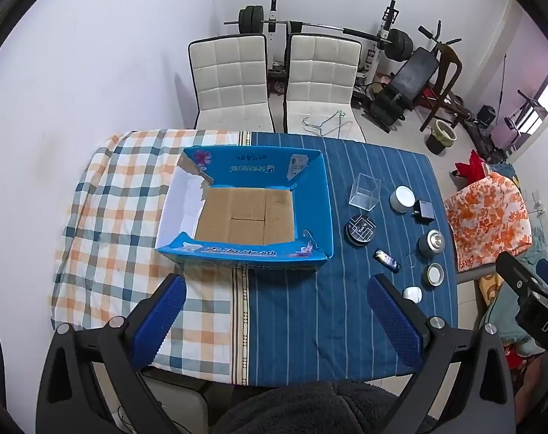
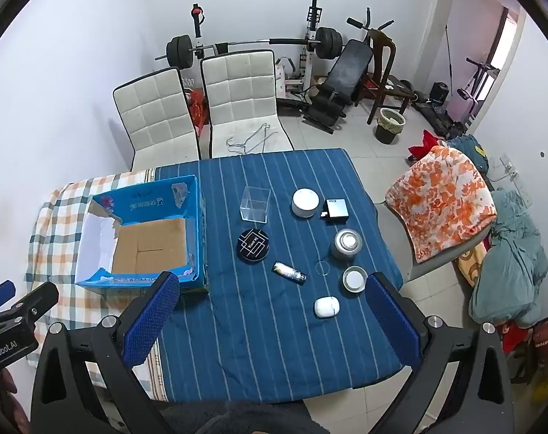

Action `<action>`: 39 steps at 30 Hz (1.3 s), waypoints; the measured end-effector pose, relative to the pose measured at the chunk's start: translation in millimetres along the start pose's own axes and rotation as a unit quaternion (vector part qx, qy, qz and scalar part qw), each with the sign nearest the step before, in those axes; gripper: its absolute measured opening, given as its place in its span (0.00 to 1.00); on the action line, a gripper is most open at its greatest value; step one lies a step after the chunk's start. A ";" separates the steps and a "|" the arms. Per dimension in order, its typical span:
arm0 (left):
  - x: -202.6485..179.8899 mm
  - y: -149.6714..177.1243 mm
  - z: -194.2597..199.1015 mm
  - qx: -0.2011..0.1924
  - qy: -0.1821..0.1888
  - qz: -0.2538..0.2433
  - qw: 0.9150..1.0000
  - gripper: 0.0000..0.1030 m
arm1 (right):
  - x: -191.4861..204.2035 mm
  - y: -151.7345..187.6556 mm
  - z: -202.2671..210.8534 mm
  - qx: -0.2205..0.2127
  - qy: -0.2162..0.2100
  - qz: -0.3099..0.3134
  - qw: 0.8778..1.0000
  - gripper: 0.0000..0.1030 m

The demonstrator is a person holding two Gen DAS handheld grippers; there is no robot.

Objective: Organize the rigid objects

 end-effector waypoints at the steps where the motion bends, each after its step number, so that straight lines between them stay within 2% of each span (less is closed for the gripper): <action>1: 0.1 -0.3 0.3 -0.004 -0.002 -0.001 1.000 1.00 | -0.4 -0.5 0.1 -0.002 0.000 0.000 1.000 1.00; 30: -10.8 -6.7 6.2 -0.006 -0.005 -0.004 1.000 1.00 | 11.2 8.2 7.3 -0.001 -0.012 0.013 1.000 1.00; 39: -7.0 3.7 7.8 -0.006 -0.002 -0.006 1.000 1.00 | 12.8 11.2 6.1 0.005 -0.010 0.014 1.000 1.00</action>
Point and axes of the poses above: each gripper's, at about its wrist camera, not at the fingertips, and z roughly against the way its jaws point, x to its left, y to its underside, the point moved 5 cm from there along -z, roughly the way its jaws point, and after that the axes turned 12 degrees about z, right-handed, at the moved point
